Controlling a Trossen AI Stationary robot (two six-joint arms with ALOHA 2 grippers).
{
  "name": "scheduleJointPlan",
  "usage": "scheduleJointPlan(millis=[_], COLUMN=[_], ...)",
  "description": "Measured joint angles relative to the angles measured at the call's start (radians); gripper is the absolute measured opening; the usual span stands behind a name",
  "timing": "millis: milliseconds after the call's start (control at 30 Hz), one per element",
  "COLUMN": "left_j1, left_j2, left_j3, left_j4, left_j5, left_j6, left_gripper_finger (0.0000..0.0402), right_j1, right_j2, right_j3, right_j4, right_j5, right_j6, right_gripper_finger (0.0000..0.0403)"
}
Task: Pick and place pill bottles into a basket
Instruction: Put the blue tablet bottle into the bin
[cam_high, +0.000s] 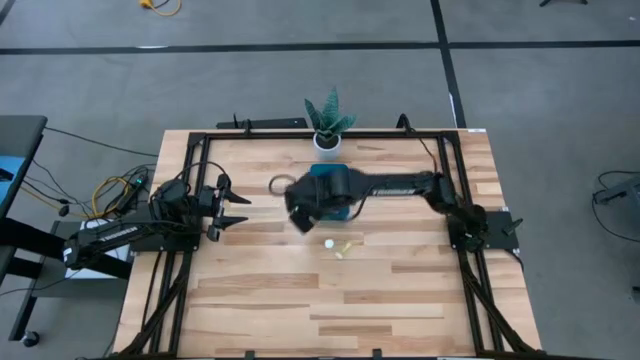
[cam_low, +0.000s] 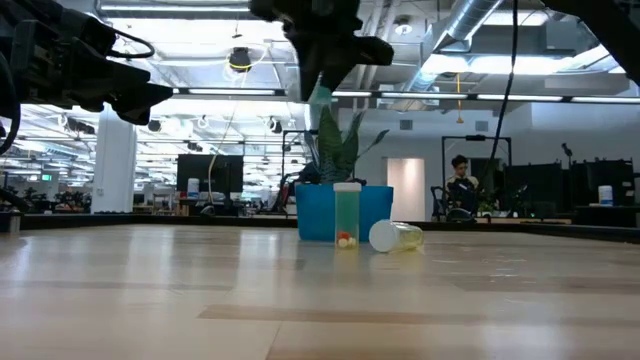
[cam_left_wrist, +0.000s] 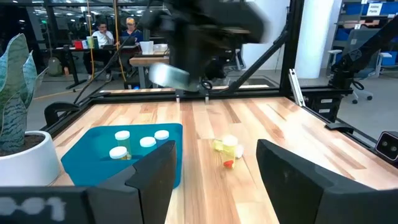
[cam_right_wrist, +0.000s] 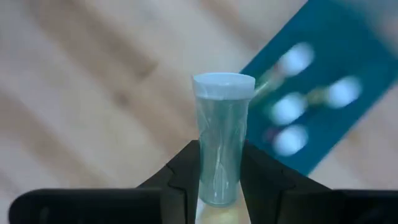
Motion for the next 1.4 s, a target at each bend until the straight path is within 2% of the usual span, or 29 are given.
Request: scheduleJointPlan(millis=[167,333,433,1067,1400], left_j1=[0.0,0.0,0.0,0.0,0.0], left_j2=[0.0,0.0,0.0,0.0,0.0], left_j3=[0.0,0.0,0.0,0.0,0.0], left_j4=[0.002,0.0,0.0,0.0,-0.001], left_j5=[-0.001,-0.008,-0.008,-0.009,-0.008], left_j6=[0.0,0.0,0.0,0.0,0.0], left_gripper_finger=[0.0213,0.0213,0.0213,0.0213,0.0213], right_j1=[-0.081,-0.139,-0.155,-0.177,-0.197], right_j2=[-0.026,-0.017,-0.022,-0.055,-0.061], right_j3=[-0.001,-0.003,-0.05,-0.369,-0.479], right_j4=[-0.035,-0.022,0.06,0.435,0.629], right_j5=[0.146,0.243,0.289,0.291,0.291], right_j6=[-0.054,-0.069,-0.075,-0.146,-0.202], right_gripper_finger=[0.0088,0.0088,0.0088,0.0088,0.0088])
